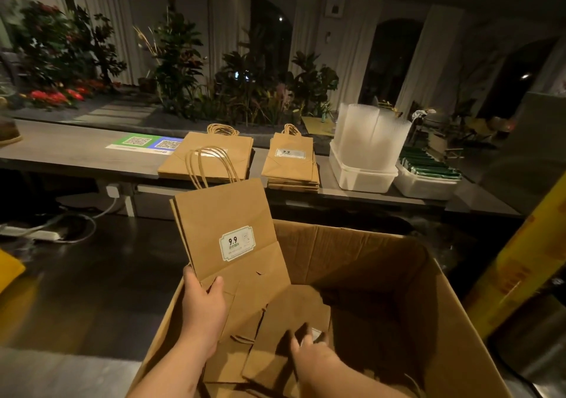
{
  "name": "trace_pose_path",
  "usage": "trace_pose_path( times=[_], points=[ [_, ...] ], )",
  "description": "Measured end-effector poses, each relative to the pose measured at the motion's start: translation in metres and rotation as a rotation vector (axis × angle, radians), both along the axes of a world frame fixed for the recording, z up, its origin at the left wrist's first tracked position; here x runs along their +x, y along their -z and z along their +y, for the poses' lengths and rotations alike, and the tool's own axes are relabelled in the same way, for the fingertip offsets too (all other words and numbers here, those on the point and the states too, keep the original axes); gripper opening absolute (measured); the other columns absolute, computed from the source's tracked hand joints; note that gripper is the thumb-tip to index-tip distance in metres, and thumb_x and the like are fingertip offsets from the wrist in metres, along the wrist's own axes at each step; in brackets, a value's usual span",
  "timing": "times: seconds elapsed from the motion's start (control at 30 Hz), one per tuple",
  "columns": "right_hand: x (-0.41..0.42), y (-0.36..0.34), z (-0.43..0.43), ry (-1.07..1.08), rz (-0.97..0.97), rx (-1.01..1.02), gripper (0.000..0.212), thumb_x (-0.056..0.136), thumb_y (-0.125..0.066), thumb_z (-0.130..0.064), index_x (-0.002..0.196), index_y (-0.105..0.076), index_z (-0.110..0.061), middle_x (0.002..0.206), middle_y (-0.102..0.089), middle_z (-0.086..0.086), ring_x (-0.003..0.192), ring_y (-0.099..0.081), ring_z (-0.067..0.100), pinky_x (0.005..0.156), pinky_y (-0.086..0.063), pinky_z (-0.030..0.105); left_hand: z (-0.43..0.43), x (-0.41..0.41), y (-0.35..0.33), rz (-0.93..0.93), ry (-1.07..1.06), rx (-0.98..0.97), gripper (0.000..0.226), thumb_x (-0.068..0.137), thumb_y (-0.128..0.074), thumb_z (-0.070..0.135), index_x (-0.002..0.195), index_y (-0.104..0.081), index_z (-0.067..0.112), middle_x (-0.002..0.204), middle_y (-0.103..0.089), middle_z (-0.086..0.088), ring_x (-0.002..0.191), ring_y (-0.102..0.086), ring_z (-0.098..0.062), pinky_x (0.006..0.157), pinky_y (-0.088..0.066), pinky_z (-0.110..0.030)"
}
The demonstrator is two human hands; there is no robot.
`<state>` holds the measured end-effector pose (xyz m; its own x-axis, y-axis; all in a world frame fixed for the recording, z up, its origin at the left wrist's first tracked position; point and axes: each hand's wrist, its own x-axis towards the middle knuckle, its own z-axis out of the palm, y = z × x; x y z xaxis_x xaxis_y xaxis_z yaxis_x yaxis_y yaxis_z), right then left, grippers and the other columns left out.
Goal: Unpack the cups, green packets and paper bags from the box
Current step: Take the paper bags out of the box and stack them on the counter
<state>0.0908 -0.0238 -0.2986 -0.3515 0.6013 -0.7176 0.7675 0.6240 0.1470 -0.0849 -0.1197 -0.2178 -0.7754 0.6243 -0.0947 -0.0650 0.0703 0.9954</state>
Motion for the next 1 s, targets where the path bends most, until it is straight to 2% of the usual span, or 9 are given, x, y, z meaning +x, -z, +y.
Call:
trace_pose_path(
  times=[0.07,0.17,0.3,0.4,0.53,0.67,0.87,0.97,1.0],
  points=[
    [-0.007,-0.018,-0.006,0.003,0.038,-0.037,0.084,0.098,-0.063,-0.020,0.163,-0.010,-0.018,0.162,-0.023,0.026,0.147,-0.029,0.048,0.116,-0.036,0.061,-0.003,0.000,-0.001,0.003,0.002,-0.001,0.066,0.105,-0.052,0.013,0.160,-0.018,0.027,0.127,-0.053,0.005,0.130,-0.051,-0.026,0.106,-0.046,-0.049],
    [-0.010,-0.051,-0.006,0.051,0.138,-0.012,0.053,0.099,-0.059,-0.025,0.148,-0.043,-0.014,0.139,-0.055,0.015,0.126,-0.054,0.034,0.105,-0.049,0.046,-0.003,-0.002,-0.002,-0.002,-0.009,0.017,0.065,0.106,-0.051,0.014,0.161,-0.018,0.023,0.135,-0.051,0.003,0.134,-0.048,-0.025,0.106,-0.044,-0.047],
    [0.018,-0.083,0.012,0.351,0.271,0.042,0.033,0.098,-0.059,-0.024,0.130,-0.062,-0.024,0.120,-0.063,0.002,0.110,-0.061,0.021,0.101,-0.051,0.037,-0.004,-0.006,-0.001,0.021,-0.008,0.074,0.044,0.106,-0.051,0.016,0.147,-0.036,0.022,0.114,-0.055,0.010,0.116,-0.054,-0.021,0.091,-0.048,-0.040],
    [0.058,-0.113,0.026,0.537,0.451,0.104,0.034,0.097,-0.058,-0.018,0.127,-0.066,-0.030,0.114,-0.065,-0.003,0.103,-0.062,0.016,0.098,-0.053,0.036,-0.004,-0.004,-0.001,0.034,-0.026,0.085,0.045,0.106,-0.051,0.013,0.148,-0.035,0.018,0.120,-0.053,0.003,0.114,-0.052,-0.020,0.093,-0.047,-0.042],
    [0.095,-0.150,0.045,0.671,0.578,0.171,0.049,0.100,-0.056,-0.010,0.147,-0.052,-0.022,0.133,-0.063,0.004,0.117,-0.063,0.021,0.100,-0.054,0.036,-0.007,0.000,-0.005,0.088,-0.056,0.070,0.044,0.106,-0.050,0.012,0.146,-0.034,0.019,0.121,-0.053,0.001,0.113,-0.053,-0.021,0.091,-0.050,-0.042],
    [0.095,-0.190,0.038,0.681,0.805,0.149,0.036,0.106,-0.052,-0.021,0.142,-0.056,-0.022,0.110,-0.070,-0.004,0.097,-0.070,0.014,0.089,-0.060,0.032,-0.010,0.004,-0.006,0.115,-0.040,0.057,0.048,0.107,-0.048,0.017,0.152,-0.029,0.022,0.127,-0.051,0.002,0.119,-0.052,-0.023,0.099,-0.049,-0.049],
    [0.022,-0.214,-0.019,0.497,1.150,0.299,0.042,0.107,-0.044,-0.042,0.149,-0.045,-0.037,0.143,-0.059,-0.007,0.126,-0.058,0.015,0.109,-0.049,0.041,-0.010,0.010,-0.012,-0.022,0.198,0.075,0.065,0.102,-0.059,0.022,0.158,-0.027,0.032,0.148,-0.050,-0.002,0.138,-0.046,-0.029,0.114,-0.039,-0.057],
    [-0.020,-0.195,-0.050,0.365,1.201,-0.024,0.056,0.106,-0.039,-0.051,0.159,-0.022,-0.043,0.160,-0.040,-0.009,0.142,-0.044,0.015,0.117,-0.039,0.040,-0.012,0.007,-0.009,-0.212,0.366,0.105,0.101,0.066,-0.091,0.046,0.151,-0.037,0.042,0.141,-0.059,-0.005,0.129,-0.057,-0.030,0.107,-0.046,-0.062],
    [-0.030,-0.187,-0.058,0.341,1.197,-0.165,0.056,0.107,-0.040,-0.048,0.159,-0.019,-0.045,0.162,-0.037,-0.010,0.145,-0.039,0.015,0.120,-0.035,0.039,-0.012,0.010,-0.012,-0.227,0.405,0.130,0.093,0.065,-0.092,0.046,0.145,-0.045,0.042,0.134,-0.065,-0.003,0.123,-0.062,-0.027,0.103,-0.050,-0.056]
  ],
)
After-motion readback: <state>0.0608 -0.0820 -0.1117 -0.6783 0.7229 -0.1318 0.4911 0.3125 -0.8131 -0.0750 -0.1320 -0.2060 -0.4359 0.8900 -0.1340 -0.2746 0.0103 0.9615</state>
